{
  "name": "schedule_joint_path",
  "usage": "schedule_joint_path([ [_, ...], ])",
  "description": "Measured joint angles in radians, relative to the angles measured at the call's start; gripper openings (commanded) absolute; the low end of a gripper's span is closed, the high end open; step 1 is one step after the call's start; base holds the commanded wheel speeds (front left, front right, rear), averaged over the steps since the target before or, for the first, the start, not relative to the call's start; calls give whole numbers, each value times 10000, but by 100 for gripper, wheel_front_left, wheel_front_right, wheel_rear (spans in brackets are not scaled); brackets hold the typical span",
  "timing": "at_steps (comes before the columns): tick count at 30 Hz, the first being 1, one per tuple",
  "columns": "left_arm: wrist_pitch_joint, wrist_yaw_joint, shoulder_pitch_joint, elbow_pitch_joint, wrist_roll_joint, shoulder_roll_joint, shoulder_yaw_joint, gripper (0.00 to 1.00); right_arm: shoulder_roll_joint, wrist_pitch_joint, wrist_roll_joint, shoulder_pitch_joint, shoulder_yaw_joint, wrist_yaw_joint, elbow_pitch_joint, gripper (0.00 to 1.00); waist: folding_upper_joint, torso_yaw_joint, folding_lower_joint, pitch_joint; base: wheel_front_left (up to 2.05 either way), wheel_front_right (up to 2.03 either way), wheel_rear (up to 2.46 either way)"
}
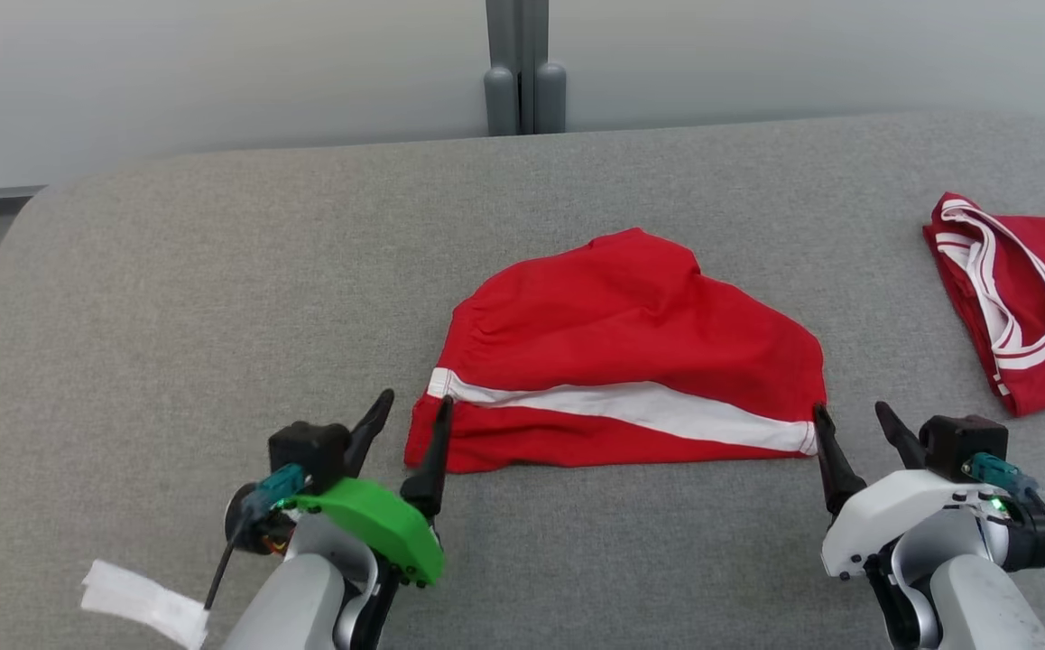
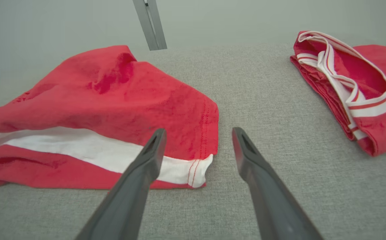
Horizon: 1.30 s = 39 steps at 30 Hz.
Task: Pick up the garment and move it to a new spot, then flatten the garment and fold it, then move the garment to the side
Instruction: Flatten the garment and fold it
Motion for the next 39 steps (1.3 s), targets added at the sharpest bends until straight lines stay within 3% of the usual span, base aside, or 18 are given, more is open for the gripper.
schedule_joint_path([
  [13,309,-2,-2068,2708,-1005,-150,-1164,100,244,1496,579,-837,437,-2,932,100,0,-252,0,850,0,0,0],
  [38,-132,-2,-2934,3687,-2661,-173,-2884,100,48,1237,1239,-1546,1676,-2,1647,100,0,-247,0,1006,0,0,0],
  [39,-132,-2,-2960,3707,-2709,-173,-2955,95,46,1239,1239,-1563,1699,-2,1687,100,0,-247,0,1023,0,0,0],
])
